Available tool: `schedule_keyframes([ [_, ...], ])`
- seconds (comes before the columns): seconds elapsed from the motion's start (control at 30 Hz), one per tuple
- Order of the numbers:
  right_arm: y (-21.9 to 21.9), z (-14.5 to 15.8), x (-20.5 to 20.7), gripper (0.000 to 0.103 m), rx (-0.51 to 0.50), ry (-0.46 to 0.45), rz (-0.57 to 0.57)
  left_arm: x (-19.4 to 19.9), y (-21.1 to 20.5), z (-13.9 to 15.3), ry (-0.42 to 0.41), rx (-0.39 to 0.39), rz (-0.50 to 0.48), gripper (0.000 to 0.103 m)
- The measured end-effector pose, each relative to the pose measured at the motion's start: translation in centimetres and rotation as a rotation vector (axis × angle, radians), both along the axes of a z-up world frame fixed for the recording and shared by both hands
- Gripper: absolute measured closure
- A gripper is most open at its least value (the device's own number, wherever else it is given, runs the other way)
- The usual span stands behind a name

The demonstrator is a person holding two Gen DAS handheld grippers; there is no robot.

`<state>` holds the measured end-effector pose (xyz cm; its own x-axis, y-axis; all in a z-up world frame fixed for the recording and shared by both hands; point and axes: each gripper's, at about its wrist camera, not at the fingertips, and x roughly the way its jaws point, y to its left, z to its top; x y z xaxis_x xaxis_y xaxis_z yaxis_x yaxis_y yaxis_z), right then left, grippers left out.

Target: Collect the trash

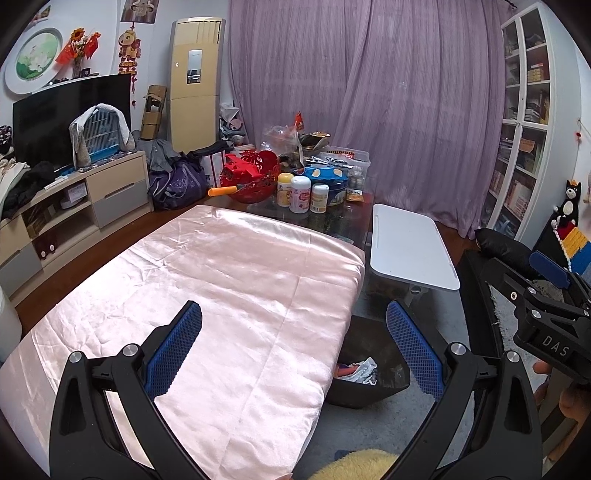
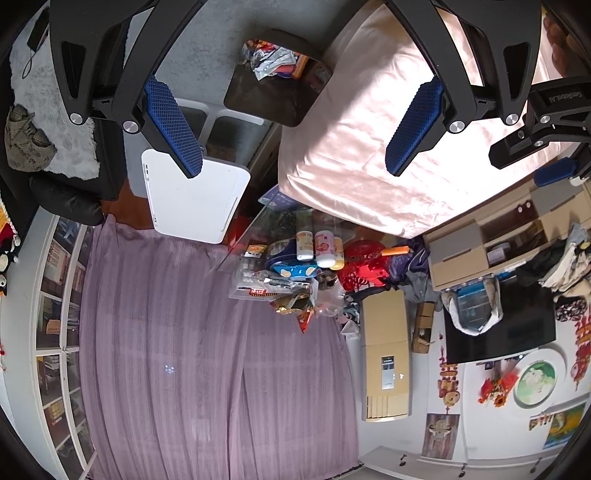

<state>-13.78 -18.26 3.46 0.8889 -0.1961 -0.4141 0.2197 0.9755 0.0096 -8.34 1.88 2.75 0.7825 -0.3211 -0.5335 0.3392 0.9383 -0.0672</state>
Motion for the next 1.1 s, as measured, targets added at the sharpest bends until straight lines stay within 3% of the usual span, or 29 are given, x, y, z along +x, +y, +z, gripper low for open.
schedule_keyframes([
  [1.1, 0.38, 0.02, -0.41, 0.003, 0.004, 0.003, 0.004, -0.05, -0.06, -0.03, -0.006, -0.002, 0.004, 0.008],
])
